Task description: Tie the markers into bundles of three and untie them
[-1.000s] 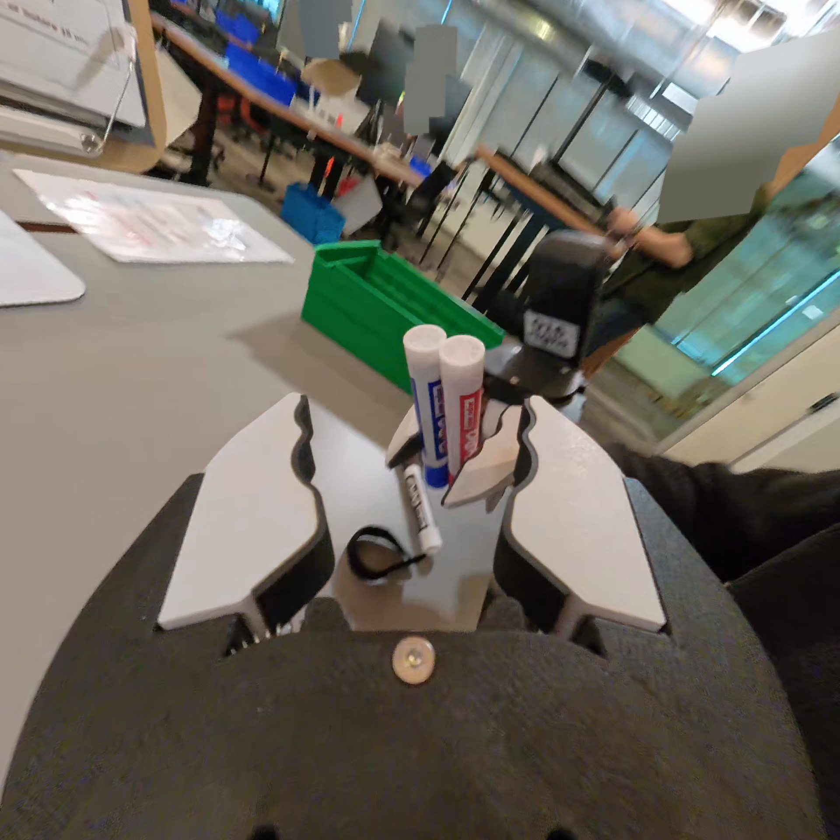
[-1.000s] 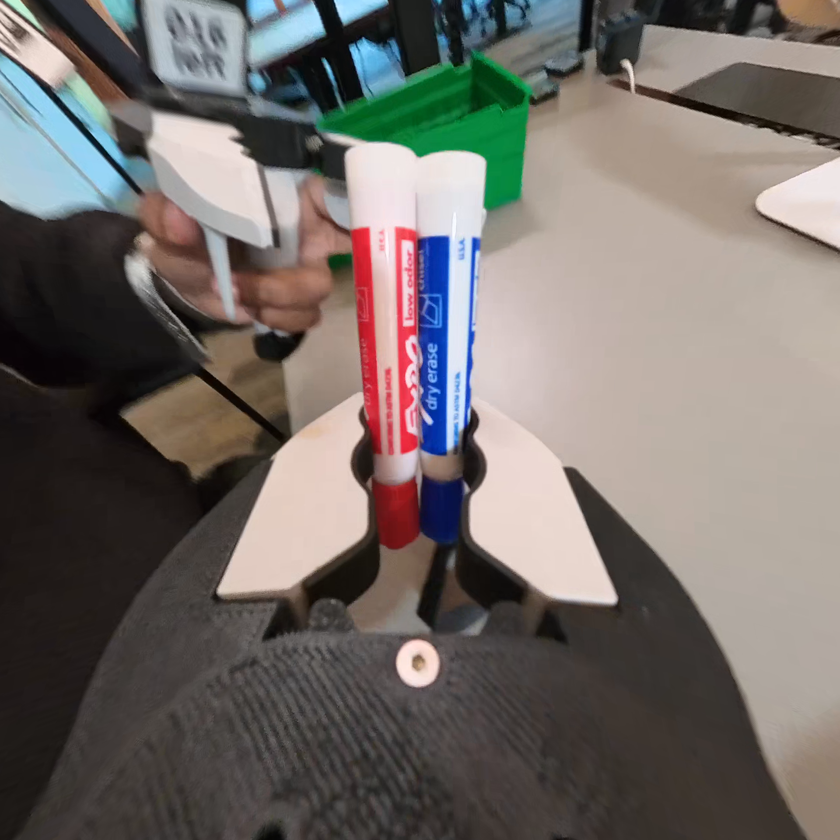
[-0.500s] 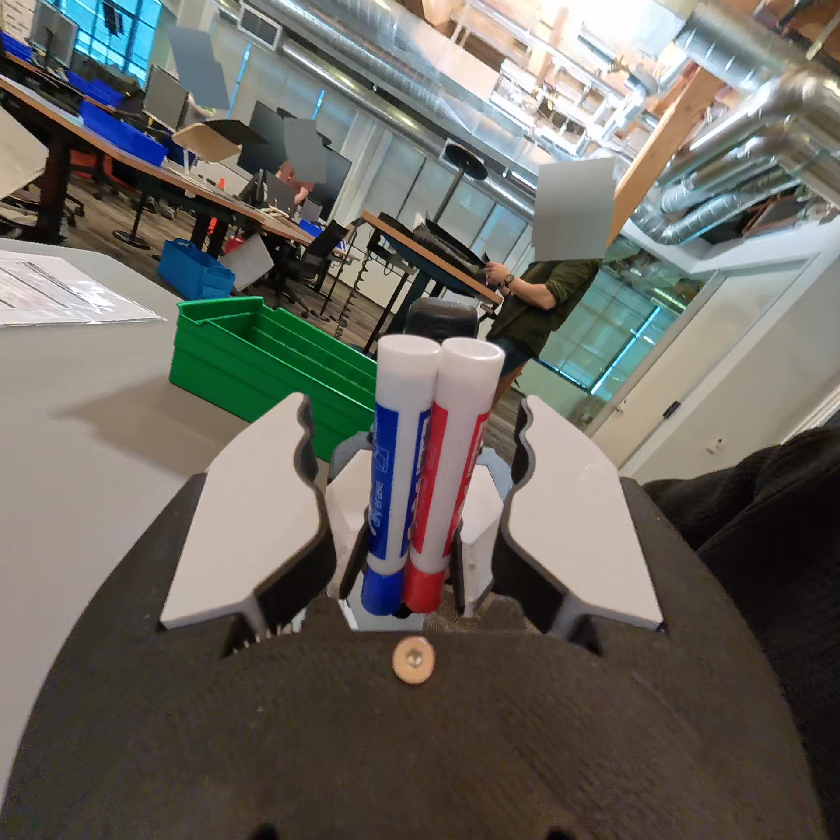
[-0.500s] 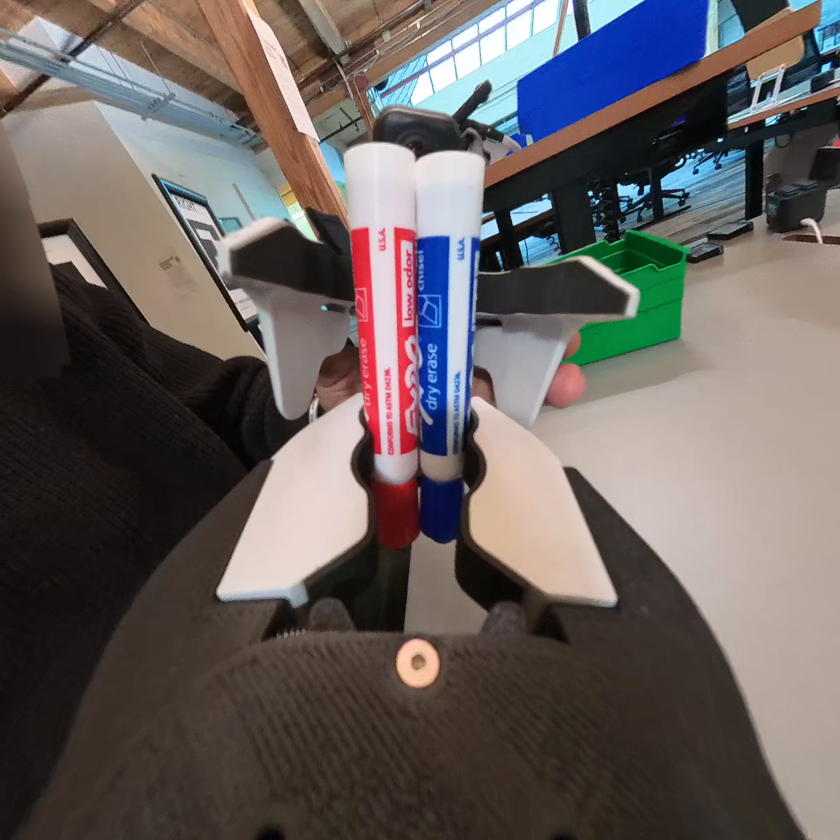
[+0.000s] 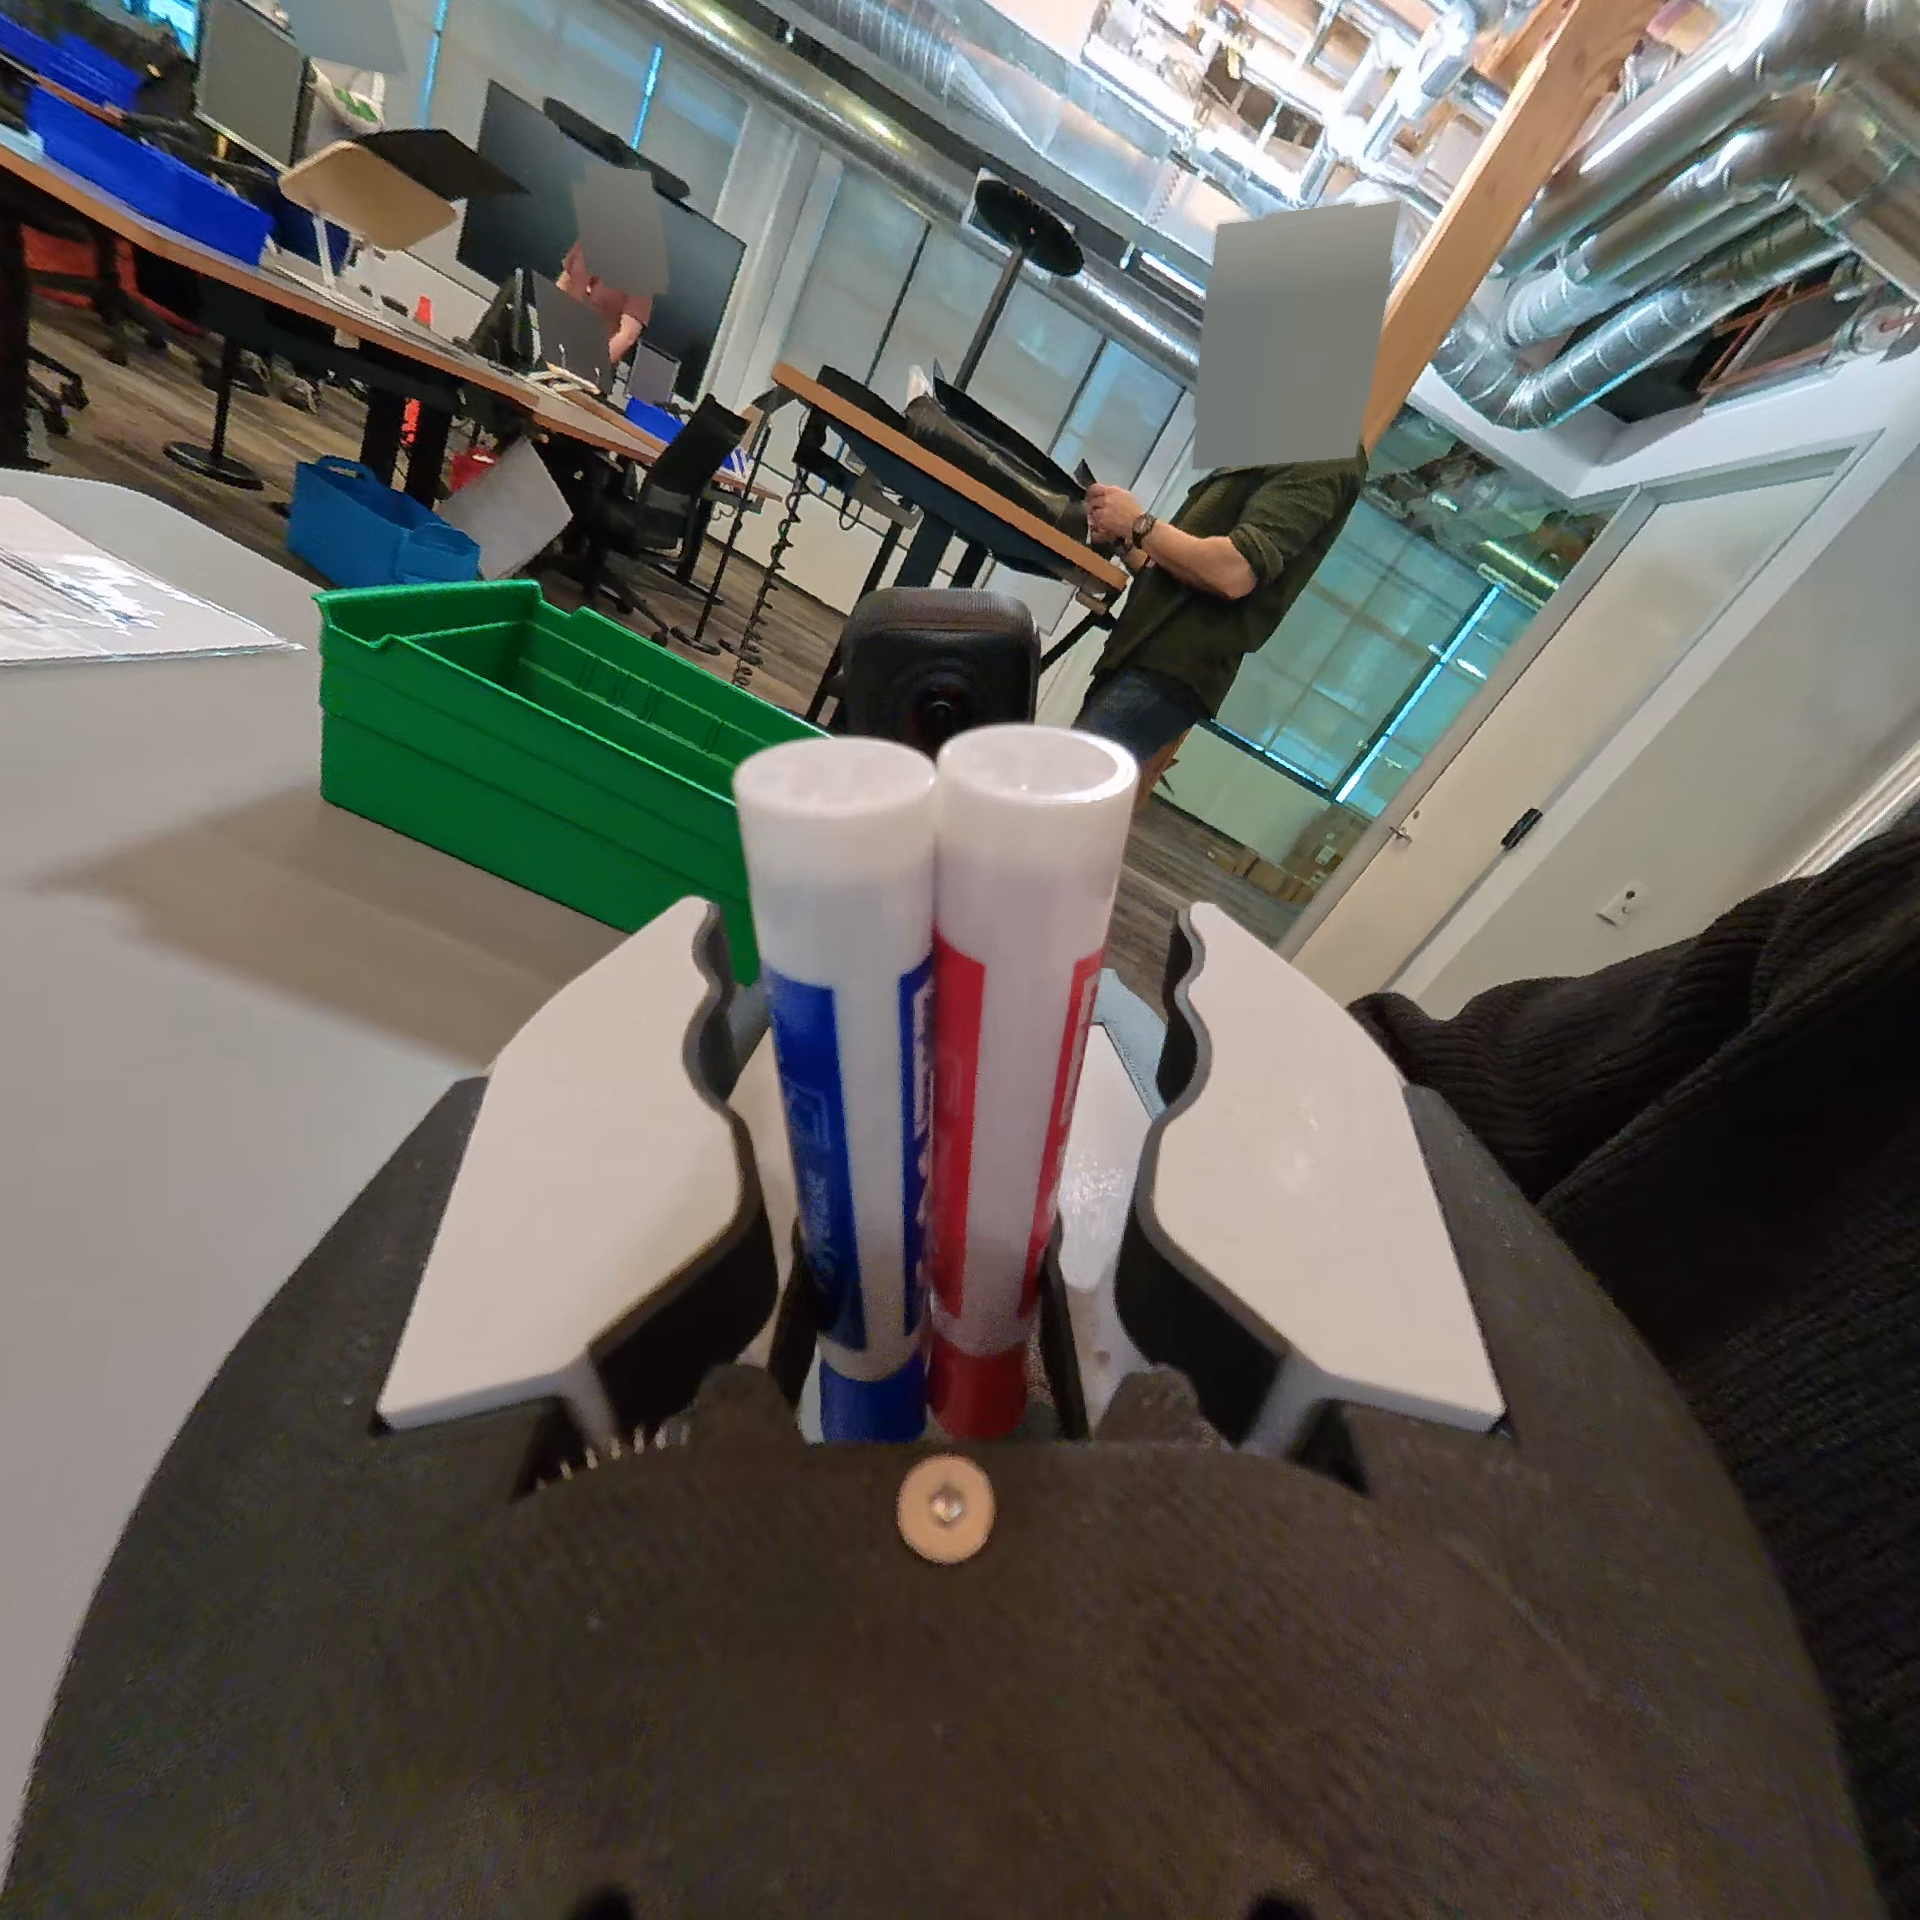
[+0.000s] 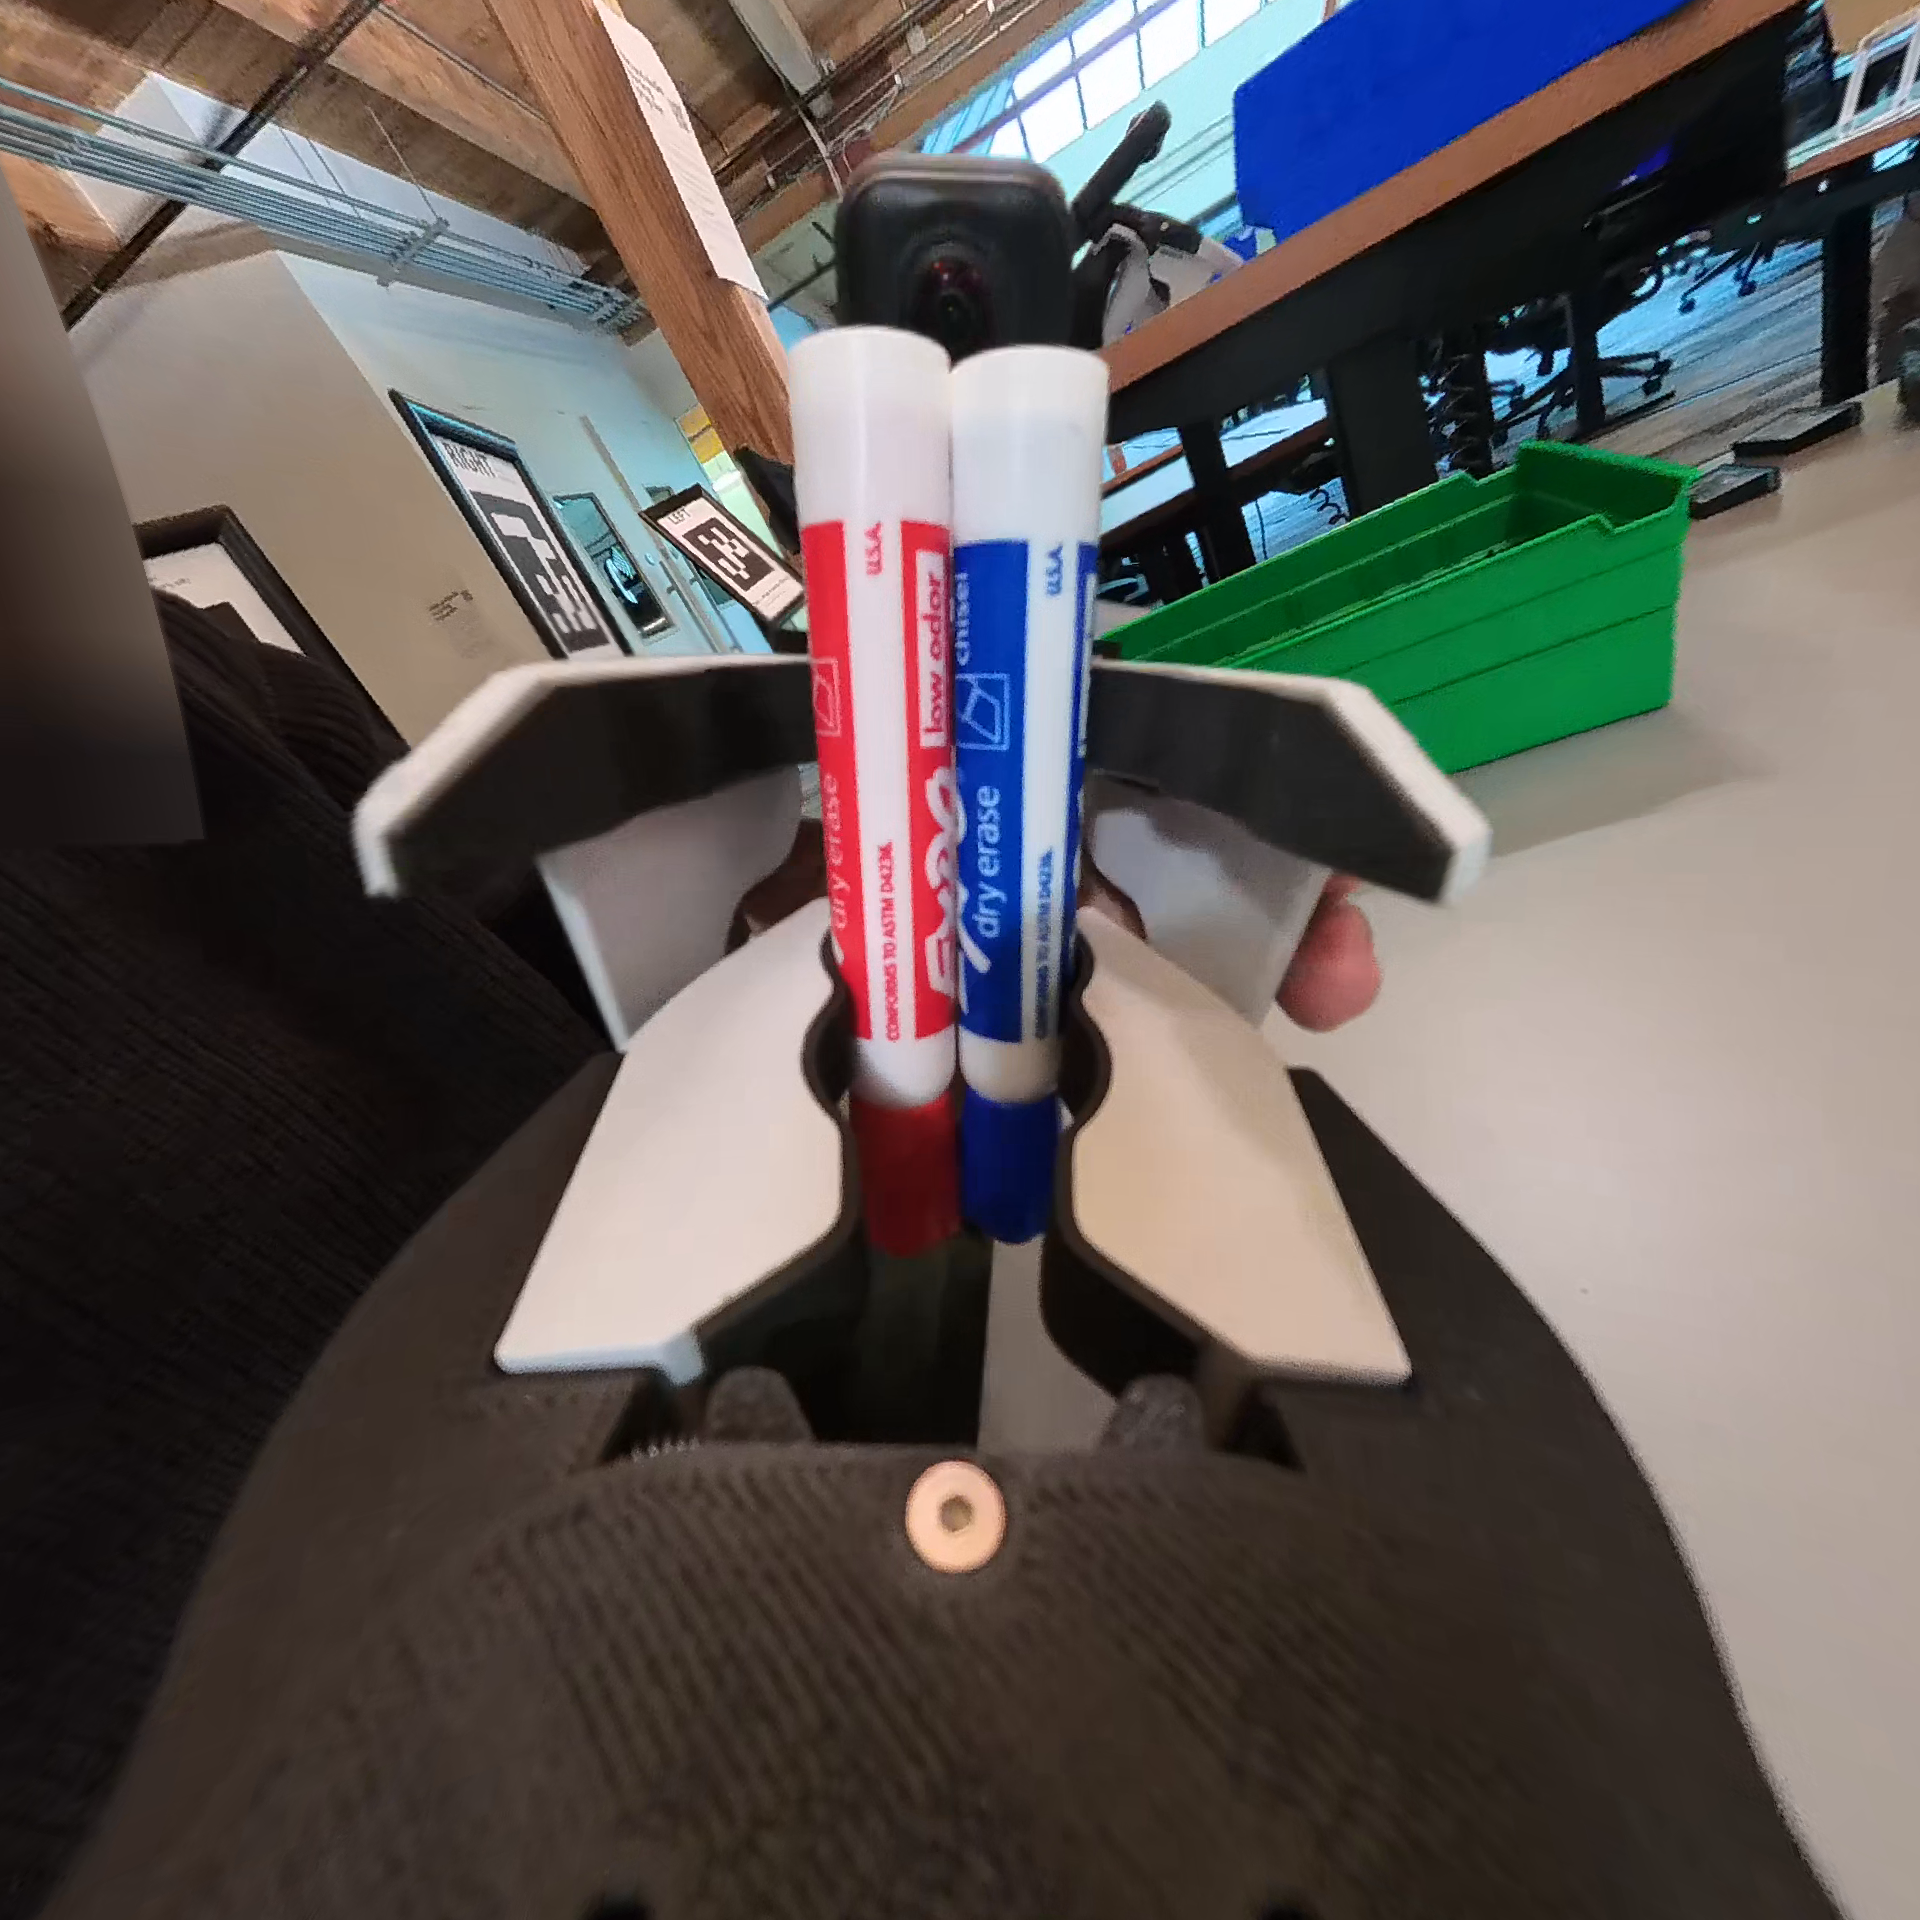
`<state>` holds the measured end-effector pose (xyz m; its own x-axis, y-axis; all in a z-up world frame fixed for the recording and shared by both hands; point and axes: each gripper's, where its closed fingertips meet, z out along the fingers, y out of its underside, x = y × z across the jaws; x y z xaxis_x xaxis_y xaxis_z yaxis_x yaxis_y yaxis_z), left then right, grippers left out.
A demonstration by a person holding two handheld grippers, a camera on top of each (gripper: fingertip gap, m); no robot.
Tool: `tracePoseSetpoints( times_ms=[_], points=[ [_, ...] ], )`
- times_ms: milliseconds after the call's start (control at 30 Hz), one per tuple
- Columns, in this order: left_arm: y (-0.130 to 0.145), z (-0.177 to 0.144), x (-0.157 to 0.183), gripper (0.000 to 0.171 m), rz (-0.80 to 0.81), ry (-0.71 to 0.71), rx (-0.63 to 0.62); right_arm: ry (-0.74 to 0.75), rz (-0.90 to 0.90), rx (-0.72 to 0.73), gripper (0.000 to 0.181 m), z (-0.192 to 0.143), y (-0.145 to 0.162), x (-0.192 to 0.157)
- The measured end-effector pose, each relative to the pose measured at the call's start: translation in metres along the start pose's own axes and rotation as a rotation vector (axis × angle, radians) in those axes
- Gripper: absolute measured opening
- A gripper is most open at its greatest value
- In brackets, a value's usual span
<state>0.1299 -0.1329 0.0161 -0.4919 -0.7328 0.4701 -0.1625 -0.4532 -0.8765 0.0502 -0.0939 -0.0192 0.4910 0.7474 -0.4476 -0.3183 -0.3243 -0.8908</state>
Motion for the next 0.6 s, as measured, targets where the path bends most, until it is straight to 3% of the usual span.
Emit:
tracePoseSetpoints(
  times_ms=[600],
  points=[
    [0.0024,-0.0014,-0.0022,0.072,0.066,-0.039,-0.001,0.037,0.031,0.015,0.037,-0.0003,0.0007,0.0014]
  ],
)
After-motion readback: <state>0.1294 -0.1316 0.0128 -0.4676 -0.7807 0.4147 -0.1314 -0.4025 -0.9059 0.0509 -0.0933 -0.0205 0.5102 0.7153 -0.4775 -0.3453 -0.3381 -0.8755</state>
